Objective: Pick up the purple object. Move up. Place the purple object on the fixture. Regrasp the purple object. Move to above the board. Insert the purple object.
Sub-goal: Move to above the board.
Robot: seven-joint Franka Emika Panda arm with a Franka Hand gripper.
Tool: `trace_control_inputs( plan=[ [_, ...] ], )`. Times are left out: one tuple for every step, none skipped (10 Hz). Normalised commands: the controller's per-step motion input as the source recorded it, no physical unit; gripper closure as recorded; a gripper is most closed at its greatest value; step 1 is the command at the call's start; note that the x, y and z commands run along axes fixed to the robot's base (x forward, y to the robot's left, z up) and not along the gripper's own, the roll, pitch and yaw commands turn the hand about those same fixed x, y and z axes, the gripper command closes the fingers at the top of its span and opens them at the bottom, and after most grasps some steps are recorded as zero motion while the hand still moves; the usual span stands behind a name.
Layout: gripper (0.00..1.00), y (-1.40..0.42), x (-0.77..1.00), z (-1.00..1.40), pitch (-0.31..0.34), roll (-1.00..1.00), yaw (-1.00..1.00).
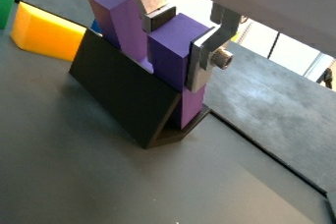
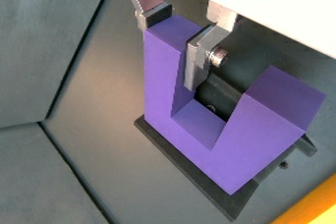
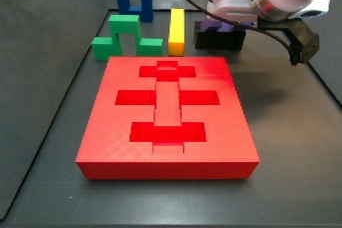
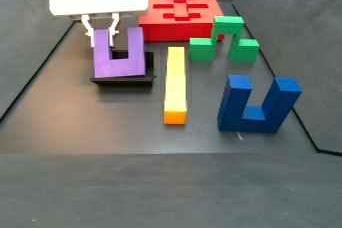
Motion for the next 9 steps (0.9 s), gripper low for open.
trace_control_inputs(
  plan=[
    [1.00,0.00,0.00,1.40,0.000,0.00,0.00],
    [1.00,-0.01,-0.01,1.40,0.022,0.02,-0.02],
    [1.00,-0.02,-0.04,1.40,0.039,-0.01,-0.04],
    [1.00,0.00,-0.04,1.40,0.042,0.00,-0.02],
    [1.00,-0.02,-0.02,1.40,0.080,0.00,-0.01],
    [1.00,-0.02,-0.02,1.40,0.086,-0.01,0.00],
    [1.00,-0.02,0.00,1.40,0.083,-0.01,0.01],
    [1.00,-0.02,0.02,0.95,0.097,-0.01,0.02],
    [1.00,-0.02,0.03,0.67,0.104,-0.01,0.03]
  ],
)
